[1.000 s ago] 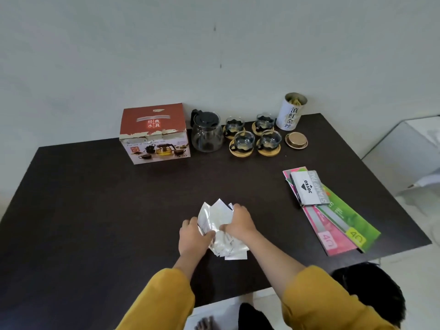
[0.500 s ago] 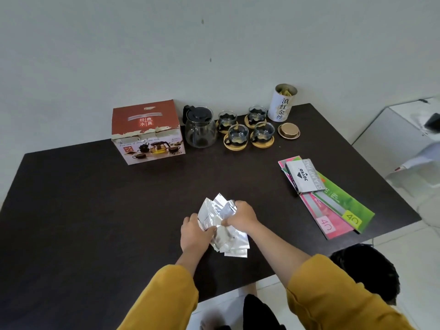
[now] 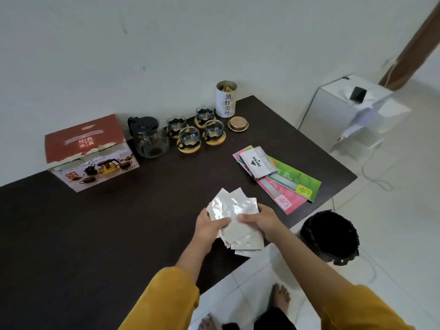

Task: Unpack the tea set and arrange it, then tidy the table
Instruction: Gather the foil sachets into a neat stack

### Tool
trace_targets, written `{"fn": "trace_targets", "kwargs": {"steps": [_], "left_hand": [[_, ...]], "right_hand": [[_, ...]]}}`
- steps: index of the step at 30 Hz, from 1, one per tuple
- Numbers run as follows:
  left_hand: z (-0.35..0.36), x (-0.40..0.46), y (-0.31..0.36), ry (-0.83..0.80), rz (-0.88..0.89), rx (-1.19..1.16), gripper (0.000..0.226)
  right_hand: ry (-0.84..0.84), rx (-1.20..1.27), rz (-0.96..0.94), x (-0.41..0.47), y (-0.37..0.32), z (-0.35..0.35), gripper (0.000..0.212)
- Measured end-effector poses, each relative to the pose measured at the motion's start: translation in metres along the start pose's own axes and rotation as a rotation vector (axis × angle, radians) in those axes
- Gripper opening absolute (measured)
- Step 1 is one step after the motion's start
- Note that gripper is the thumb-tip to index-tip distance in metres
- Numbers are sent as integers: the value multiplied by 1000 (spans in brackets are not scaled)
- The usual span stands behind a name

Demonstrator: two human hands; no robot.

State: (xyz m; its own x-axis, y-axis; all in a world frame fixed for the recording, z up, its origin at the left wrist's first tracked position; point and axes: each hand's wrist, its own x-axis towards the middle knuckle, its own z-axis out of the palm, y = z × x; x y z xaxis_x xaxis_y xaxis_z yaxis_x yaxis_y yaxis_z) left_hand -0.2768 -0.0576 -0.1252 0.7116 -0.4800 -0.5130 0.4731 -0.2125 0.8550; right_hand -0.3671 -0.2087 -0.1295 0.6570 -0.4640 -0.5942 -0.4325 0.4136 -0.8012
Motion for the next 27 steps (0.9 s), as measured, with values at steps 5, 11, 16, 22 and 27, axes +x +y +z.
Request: {"fn": "trace_targets", "kwargs": {"steps": [5, 11, 16, 22, 27], "left_hand": [[100, 8, -6, -116, 26, 99, 45], [249, 16, -31, -219, -21, 208, 57], [361, 31, -79, -270, -95, 296, 77], [430, 36, -115, -245, -183, 465, 63], [456, 71, -147, -213, -197, 583, 55]], "right_hand": [[198, 288, -18, -19, 11, -93, 36], [449, 366, -40, -41, 28, -226, 21], [591, 264, -30, -52, 52, -329, 14], [647, 251, 88, -40, 84, -393, 12], [698, 244, 194, 3, 110, -420, 26]]}}
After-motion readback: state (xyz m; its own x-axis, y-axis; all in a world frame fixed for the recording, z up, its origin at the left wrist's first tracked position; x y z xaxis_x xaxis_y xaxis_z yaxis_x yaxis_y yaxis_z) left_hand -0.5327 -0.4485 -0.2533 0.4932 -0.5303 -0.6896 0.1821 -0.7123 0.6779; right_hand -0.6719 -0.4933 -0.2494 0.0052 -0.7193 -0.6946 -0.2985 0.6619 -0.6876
